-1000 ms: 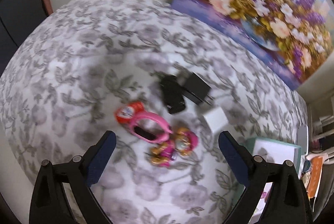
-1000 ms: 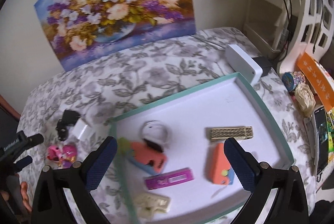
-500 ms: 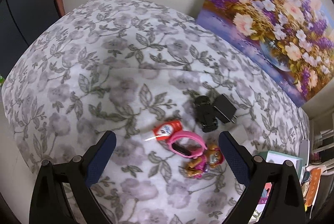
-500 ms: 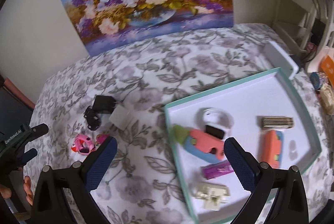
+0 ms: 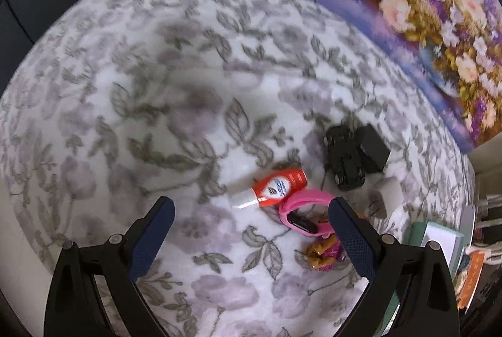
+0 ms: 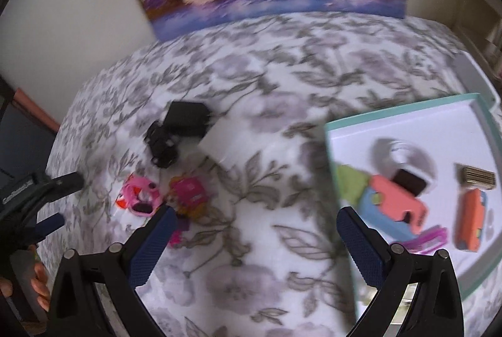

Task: Organize rigid objects
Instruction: 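Move both grippers back from the tray to the pile, then reach the right gripper to the pink-helmeted puppy figure and grasp it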

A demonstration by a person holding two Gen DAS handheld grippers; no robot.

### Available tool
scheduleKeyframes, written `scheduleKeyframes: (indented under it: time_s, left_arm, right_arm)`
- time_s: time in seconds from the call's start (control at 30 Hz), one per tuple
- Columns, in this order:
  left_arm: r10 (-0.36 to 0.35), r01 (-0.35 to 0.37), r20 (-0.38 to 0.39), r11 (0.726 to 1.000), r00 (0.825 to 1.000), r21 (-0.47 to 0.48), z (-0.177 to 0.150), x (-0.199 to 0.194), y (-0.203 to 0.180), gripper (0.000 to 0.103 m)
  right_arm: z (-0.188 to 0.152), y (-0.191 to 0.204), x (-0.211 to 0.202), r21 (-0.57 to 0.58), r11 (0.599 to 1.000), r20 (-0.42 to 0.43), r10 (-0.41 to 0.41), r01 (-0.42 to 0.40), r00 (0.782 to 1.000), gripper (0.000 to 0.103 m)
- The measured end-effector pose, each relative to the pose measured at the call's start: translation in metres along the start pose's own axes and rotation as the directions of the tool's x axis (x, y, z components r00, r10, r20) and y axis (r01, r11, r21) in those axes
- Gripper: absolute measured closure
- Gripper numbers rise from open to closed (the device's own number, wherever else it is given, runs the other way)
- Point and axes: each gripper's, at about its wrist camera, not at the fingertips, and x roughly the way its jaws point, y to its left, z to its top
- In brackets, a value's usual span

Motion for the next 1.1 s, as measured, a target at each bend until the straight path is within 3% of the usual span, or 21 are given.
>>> scheduleKeyframes:
  time_s: [0.13,0.5,0.83,1.1]
  left_arm:
    - [-0.003,0.003,-0.056,1.000,0.998,0.001,-0.002,0.018,-0.003,0.004]
    - [0.017,-0.021,-0.062,0.998,0.998,-0.066,0.001,0.022,0.016,0.004]
    - [0.013,-0.019,-0.072,0.996,0.997,-0.086,0.001,0.025,0.022,0.004]
    - [0.017,-0.024,-0.087,0.996,0.996,-0.081,0.001,0.030,0.017,0.004]
  right_arm:
    - [-0.006,0.022,0.017,-0.067,0.998,-0.031,0.007,-0.009,0.999,0.000]
    - [-0.025,0.070,0.055,-0.255,0.967,-0.105,-0.011,-0.016,0.994,0.000]
    - [-0.027,0.082,0.078,-0.353,0.932,-0.075,-0.110,0.077,0.991,0.000]
    - [-0.020,0.085,0.083,-0.383,0.922,-0.053,-0.080,0.054,0.995,0.002]
